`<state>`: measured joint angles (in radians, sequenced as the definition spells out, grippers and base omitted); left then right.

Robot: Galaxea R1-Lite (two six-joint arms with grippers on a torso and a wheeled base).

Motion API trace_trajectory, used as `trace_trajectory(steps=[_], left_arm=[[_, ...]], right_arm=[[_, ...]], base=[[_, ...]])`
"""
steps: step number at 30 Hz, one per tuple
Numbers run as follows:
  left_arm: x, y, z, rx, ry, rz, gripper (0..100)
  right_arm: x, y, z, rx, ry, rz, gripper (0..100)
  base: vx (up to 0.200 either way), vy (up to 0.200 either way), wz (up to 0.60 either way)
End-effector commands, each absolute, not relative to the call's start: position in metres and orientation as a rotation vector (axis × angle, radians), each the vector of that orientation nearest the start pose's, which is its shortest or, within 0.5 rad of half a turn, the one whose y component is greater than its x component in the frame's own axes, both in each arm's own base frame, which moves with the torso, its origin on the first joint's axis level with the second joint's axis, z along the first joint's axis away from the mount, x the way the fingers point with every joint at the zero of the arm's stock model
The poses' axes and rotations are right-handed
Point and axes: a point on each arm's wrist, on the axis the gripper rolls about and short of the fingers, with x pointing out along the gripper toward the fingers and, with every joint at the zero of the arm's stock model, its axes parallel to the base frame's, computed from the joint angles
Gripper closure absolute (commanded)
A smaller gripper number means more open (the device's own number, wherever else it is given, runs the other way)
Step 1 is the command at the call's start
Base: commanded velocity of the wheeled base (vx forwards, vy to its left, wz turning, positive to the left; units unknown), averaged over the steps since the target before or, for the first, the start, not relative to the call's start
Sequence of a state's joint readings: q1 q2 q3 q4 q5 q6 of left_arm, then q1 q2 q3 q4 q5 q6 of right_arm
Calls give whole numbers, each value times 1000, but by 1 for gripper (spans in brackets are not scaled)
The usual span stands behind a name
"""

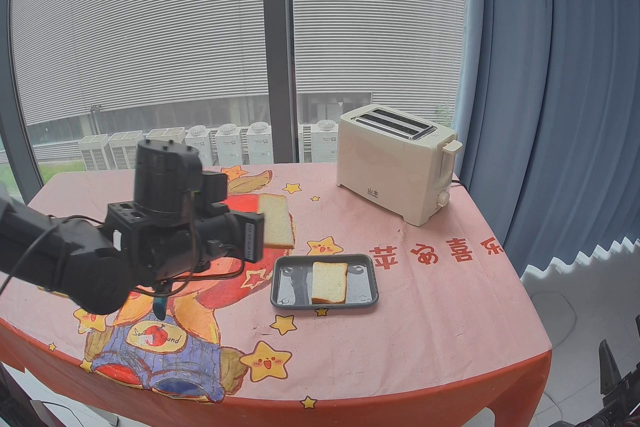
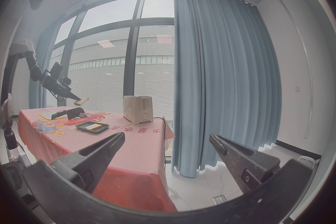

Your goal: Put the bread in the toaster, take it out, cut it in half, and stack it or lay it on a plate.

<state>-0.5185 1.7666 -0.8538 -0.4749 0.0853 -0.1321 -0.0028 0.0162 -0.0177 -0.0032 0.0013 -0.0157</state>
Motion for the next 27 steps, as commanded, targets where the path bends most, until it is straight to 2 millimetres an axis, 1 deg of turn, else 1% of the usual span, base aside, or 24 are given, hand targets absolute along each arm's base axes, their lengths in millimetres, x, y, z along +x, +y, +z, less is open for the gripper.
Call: trace_trajectory(steps=[1, 2, 4, 6, 11, 14, 21, 27], left_arm=[[312, -193, 108, 42, 567, -448, 100], [314, -195, 105, 43, 571, -449, 100], [321, -199, 93, 47, 591, -455, 100], [327, -203, 88, 47, 597, -459, 100], [329, -206, 88, 39, 606, -489, 100], [323, -209, 86, 41, 634, -529, 100], [319, -207, 83, 46, 715, -565, 100], [316, -208, 89, 37, 718, -571, 100]], right_arm=[[-23, 0, 76, -17, -3, 0, 0], [-23, 0, 76, -17, -3, -2, 0], [-23, 0, 76, -17, -3, -2, 0], [-23, 0, 76, -15, -3, 0, 0], [-23, 0, 76, -15, -3, -2, 0], [-23, 0, 76, -15, -3, 0, 0], [-23, 0, 76, -17, -3, -2, 0], [-23, 0, 76, -15, -3, -2, 0]], base=[[0, 0, 0], [0, 0, 0], [0, 0, 0], [0, 0, 0], [0, 0, 0], [0, 0, 0], [0, 0, 0], [0, 0, 0]])
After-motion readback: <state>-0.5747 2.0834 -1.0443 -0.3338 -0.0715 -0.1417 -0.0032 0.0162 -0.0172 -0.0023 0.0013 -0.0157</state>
